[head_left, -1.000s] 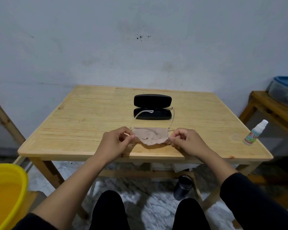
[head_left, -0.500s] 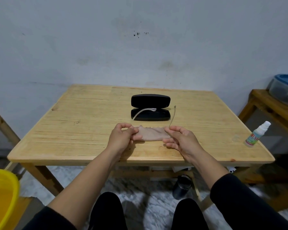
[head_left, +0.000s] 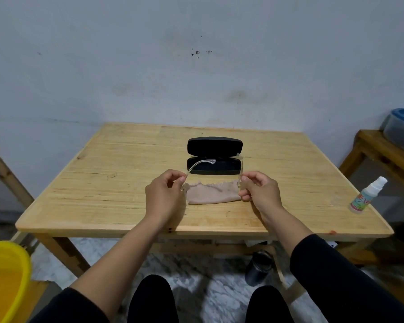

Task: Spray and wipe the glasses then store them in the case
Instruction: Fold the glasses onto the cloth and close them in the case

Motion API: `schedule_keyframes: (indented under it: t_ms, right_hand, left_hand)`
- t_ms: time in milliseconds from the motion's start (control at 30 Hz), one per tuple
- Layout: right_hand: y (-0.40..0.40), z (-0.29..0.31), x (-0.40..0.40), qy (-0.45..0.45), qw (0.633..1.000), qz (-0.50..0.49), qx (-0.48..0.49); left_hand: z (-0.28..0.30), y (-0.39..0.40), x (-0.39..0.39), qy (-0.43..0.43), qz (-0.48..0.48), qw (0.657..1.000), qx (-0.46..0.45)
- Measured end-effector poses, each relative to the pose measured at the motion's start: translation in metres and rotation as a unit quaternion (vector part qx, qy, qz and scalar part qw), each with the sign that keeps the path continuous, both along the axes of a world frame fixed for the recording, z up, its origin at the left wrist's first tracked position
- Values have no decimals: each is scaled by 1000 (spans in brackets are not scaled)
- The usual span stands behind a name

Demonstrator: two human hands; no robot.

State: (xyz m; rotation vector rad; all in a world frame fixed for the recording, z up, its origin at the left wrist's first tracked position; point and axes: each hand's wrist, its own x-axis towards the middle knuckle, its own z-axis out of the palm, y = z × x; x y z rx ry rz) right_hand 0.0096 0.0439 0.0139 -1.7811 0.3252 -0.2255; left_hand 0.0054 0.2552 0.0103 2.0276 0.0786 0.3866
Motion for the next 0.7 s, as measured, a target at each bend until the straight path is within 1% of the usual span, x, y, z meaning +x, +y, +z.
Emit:
schedule_keyframes:
  t_ms: [167, 300, 367, 467, 633, 700]
  right_hand:
    - [0, -2, 5, 12, 996, 56, -73]
    - [-1, -6, 7, -2, 982, 79, -170]
    - [-2, -7, 7, -10, 977, 90, -195]
    - [-4, -7, 8, 0, 981, 94, -168]
    - [-11, 2, 5, 20, 994, 92, -55]
    - [-13, 5, 3, 17, 992, 109, -58]
  left_hand:
    - [-3, 1, 6, 11, -32, 999, -29]
    - [-3, -1, 11, 1, -61, 998, -31]
    - [-1, -1, 13, -6, -80, 997, -17]
    - [-2, -5, 15, -9, -103, 994, 47]
    - [-3, -7, 14, -31, -90, 988, 124]
    - [-4, -4, 13, -39, -78, 987, 138]
